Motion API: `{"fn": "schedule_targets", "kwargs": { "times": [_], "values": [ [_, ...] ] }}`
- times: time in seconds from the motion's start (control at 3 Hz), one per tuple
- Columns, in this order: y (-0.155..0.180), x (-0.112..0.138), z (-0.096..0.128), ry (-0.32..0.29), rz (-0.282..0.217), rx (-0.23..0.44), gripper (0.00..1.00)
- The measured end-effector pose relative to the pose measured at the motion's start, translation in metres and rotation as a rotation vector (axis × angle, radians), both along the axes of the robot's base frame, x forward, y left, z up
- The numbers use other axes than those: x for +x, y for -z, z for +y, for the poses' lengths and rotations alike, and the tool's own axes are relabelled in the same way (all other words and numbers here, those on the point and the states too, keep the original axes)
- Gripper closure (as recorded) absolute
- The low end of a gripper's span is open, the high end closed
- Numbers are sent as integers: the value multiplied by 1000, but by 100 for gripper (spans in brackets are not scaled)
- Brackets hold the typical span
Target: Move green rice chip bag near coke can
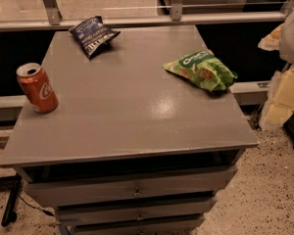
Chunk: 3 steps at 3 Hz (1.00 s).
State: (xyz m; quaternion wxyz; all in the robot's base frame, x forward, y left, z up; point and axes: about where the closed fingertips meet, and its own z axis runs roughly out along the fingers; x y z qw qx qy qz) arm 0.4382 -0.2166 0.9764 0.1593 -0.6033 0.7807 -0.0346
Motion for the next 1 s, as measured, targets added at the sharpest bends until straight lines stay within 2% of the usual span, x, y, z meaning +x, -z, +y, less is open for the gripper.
{"fn": "schedule_targets", "kwargs": {
  "times": [0.33,0.67,1.0],
  "values": [
    [0,0,0,1,-2,0,0],
    [12,10,4,11,-39,52,0],
    [39,37,6,56,-96,146,0]
  ]
}}
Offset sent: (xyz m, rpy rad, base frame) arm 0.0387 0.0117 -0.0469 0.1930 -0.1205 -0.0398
